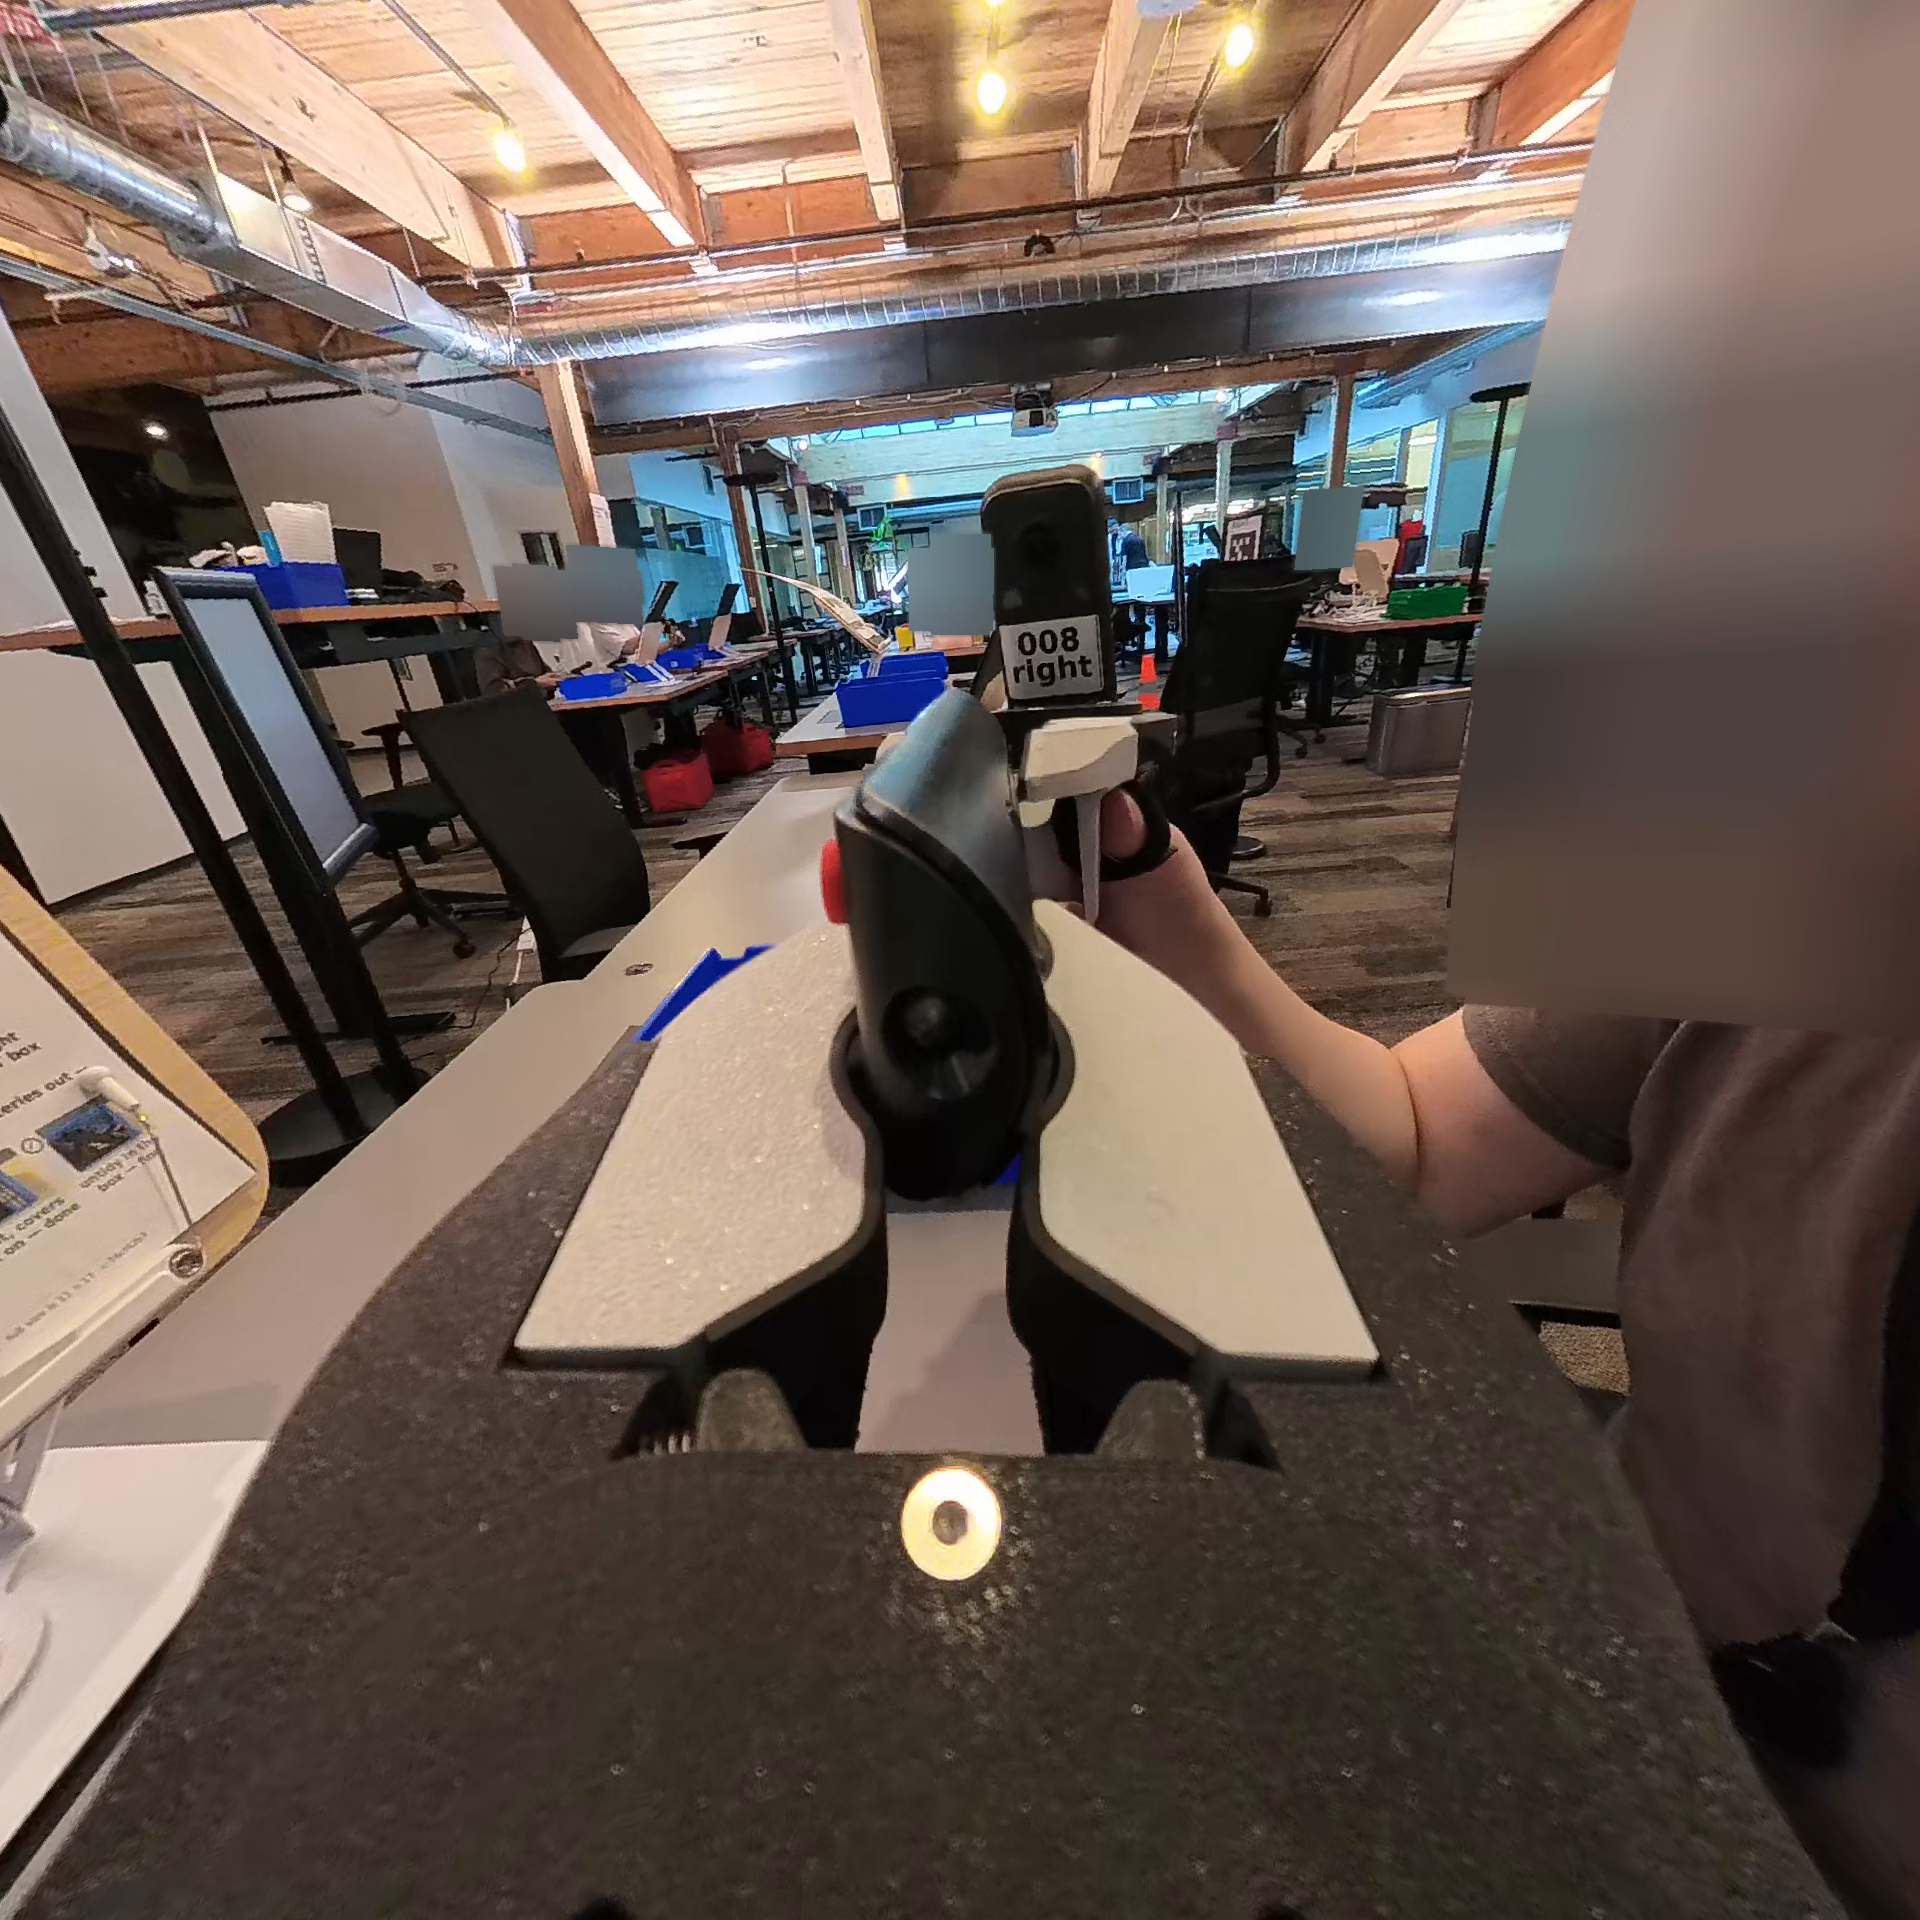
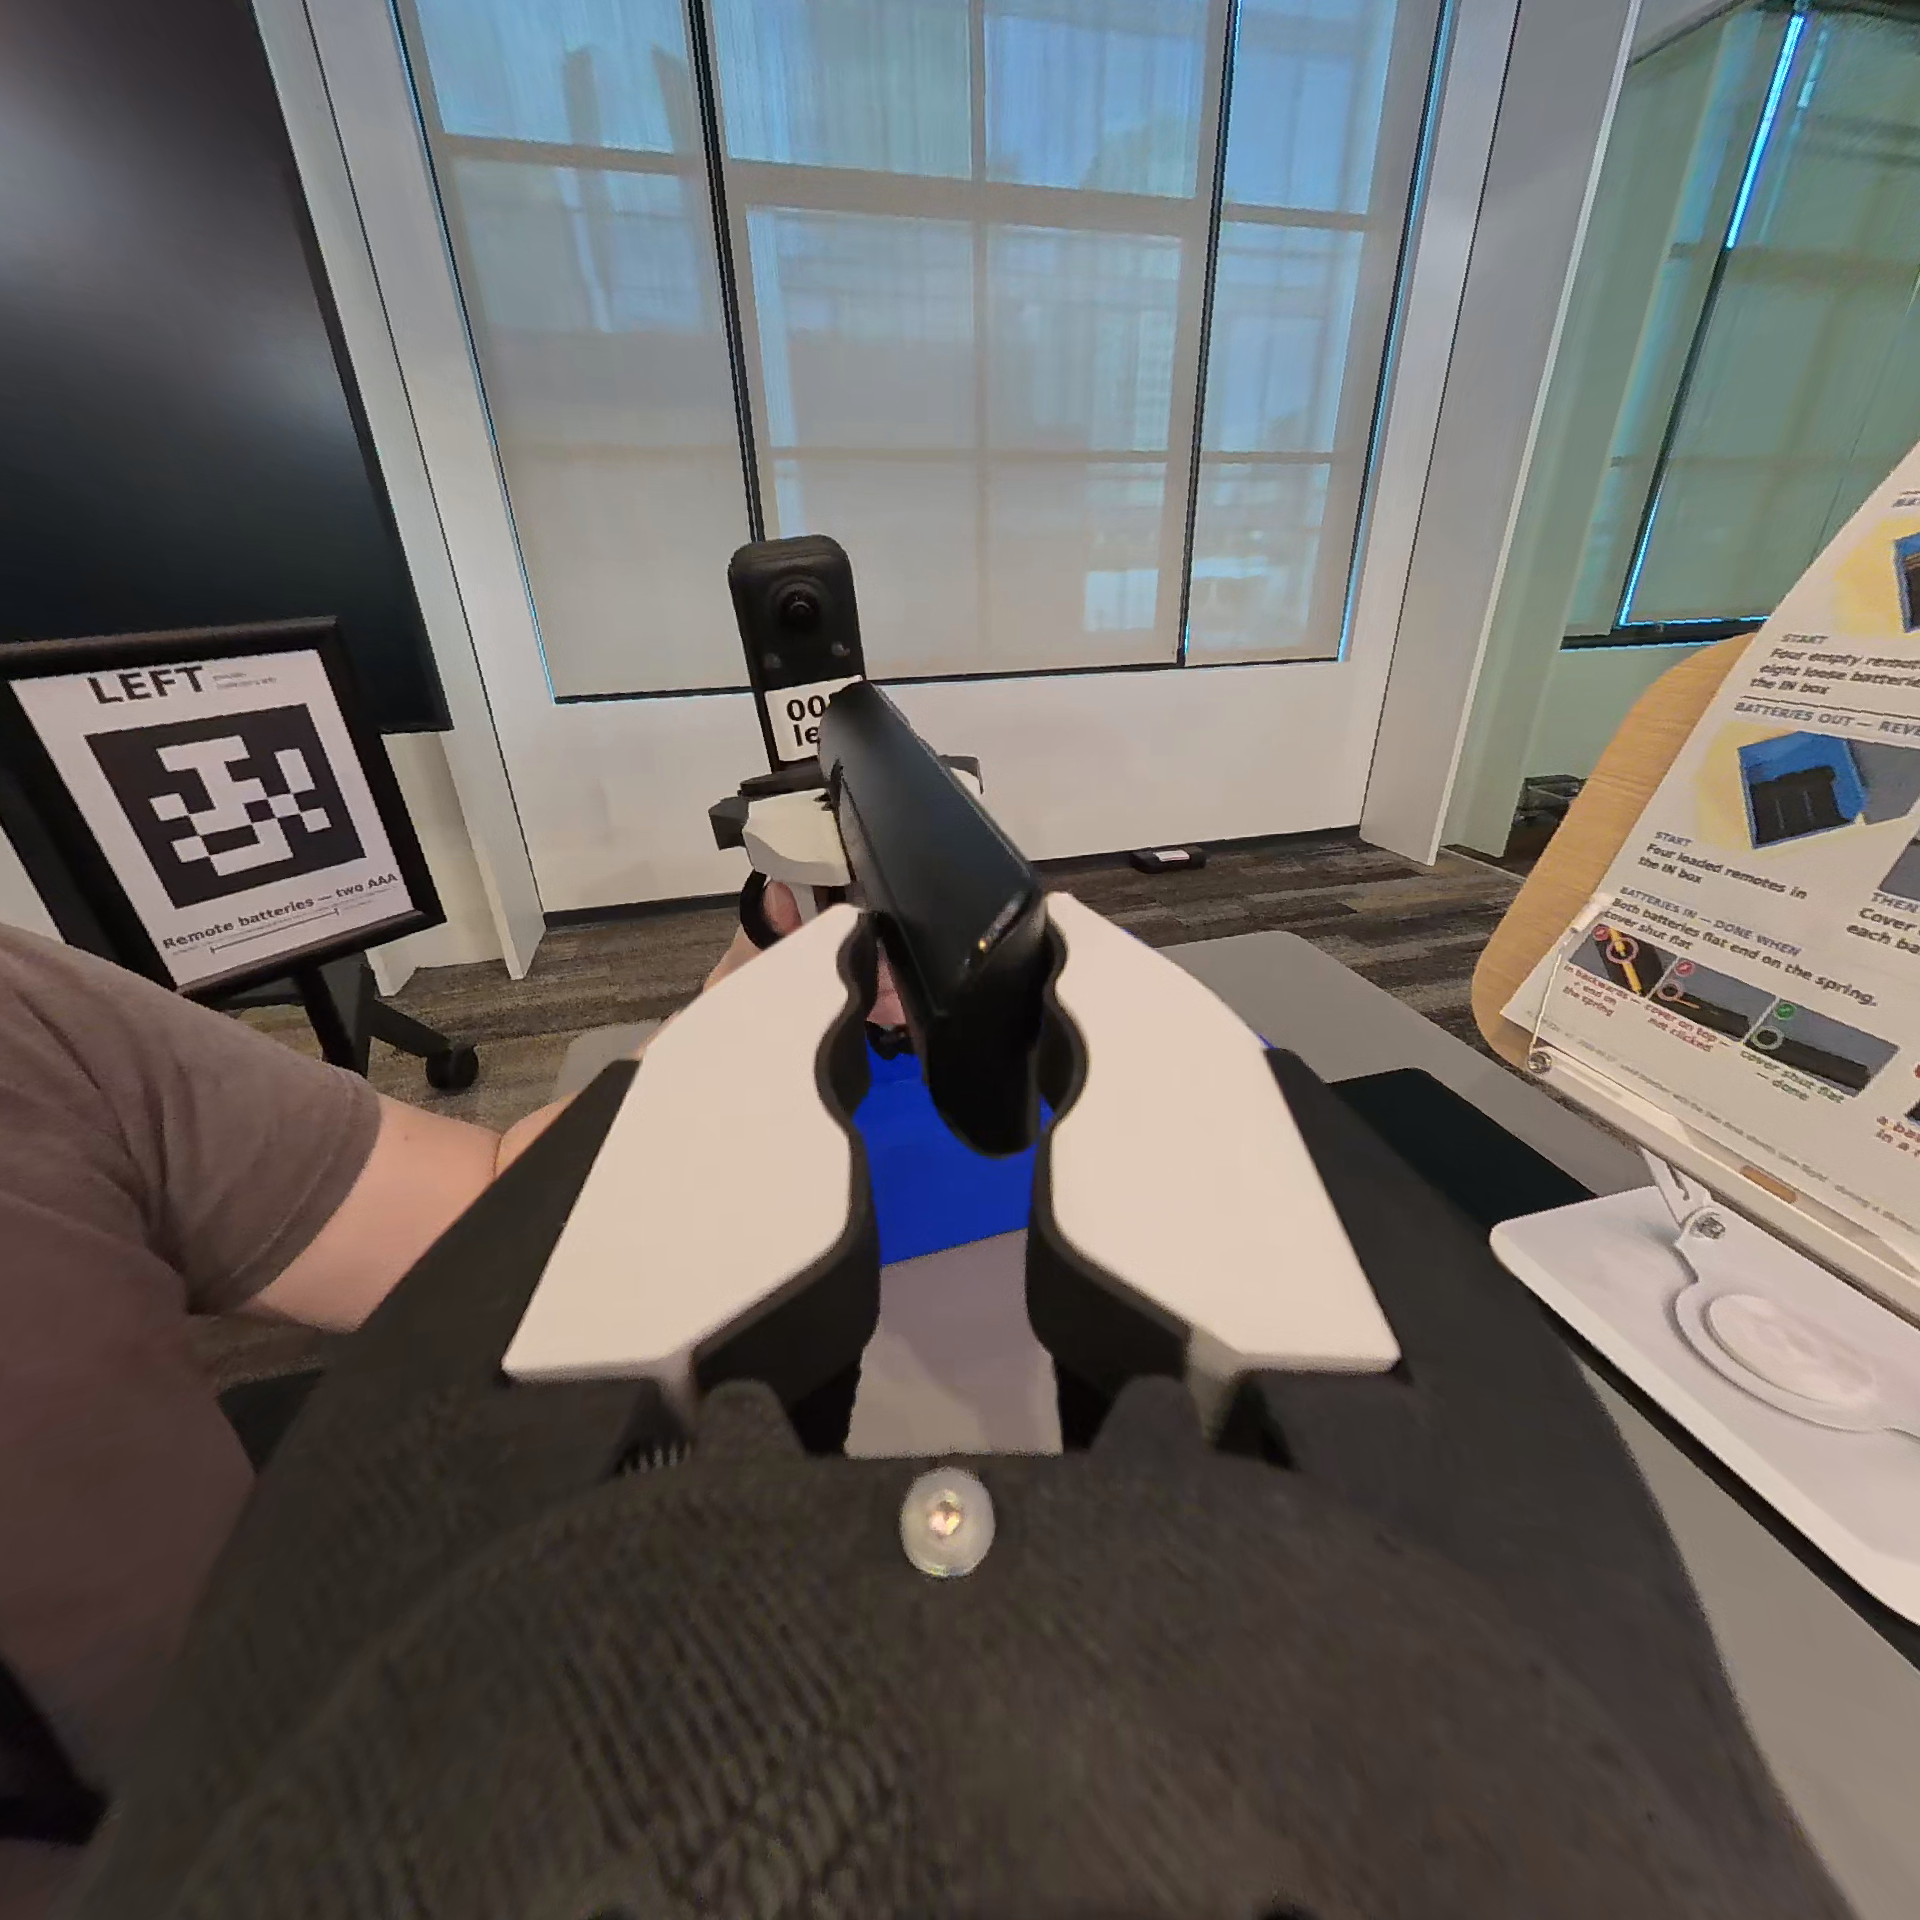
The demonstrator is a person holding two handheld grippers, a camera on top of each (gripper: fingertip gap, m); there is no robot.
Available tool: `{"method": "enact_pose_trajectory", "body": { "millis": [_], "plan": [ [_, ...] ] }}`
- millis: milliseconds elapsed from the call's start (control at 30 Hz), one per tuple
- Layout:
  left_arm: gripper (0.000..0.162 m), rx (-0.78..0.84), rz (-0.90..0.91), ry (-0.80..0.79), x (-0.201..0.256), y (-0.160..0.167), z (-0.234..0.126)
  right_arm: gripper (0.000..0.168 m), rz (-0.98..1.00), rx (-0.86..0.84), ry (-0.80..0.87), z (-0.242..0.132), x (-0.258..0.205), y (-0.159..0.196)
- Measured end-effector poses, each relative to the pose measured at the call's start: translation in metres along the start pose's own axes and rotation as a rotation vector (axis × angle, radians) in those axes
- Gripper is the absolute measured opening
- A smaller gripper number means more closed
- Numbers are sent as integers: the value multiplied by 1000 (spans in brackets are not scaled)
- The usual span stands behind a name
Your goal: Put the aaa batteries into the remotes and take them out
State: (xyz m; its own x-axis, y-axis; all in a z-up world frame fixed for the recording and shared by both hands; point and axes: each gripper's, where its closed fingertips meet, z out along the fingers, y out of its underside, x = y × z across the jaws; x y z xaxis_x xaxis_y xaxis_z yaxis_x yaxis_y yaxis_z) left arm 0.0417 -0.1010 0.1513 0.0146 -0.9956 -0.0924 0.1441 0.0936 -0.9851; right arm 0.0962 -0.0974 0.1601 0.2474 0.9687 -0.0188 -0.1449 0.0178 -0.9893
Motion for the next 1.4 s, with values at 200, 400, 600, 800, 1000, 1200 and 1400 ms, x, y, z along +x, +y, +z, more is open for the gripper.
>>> {"method": "enact_pose_trajectory", "body": {
  "millis": [200,400,600,800,1000,1200,1400],
  "plan": [
    [22,0,6,-4,2,-2,0,30,3,30,-19,1,-2,-3],
    [22,-4,-8,28,8,-5,-2,27,38,38,-118,1,-14,-4],
    [22,-46,7,22,10,-4,-4,27,38,7,-160,1,-17,0],
    [22,-68,-2,32,12,-3,-5,26,46,-16,-191,1,-20,3],
    [22,-104,11,26,13,1,-5,26,57,-29,-210,-2,-19,5],
    [22,-134,28,25,16,3,-5,26,80,-32,-242,-6,-17,5],
    [23,-120,-109,-8,3,7,-1,27,267,-6,-230,-7,0,7]
  ]
}}
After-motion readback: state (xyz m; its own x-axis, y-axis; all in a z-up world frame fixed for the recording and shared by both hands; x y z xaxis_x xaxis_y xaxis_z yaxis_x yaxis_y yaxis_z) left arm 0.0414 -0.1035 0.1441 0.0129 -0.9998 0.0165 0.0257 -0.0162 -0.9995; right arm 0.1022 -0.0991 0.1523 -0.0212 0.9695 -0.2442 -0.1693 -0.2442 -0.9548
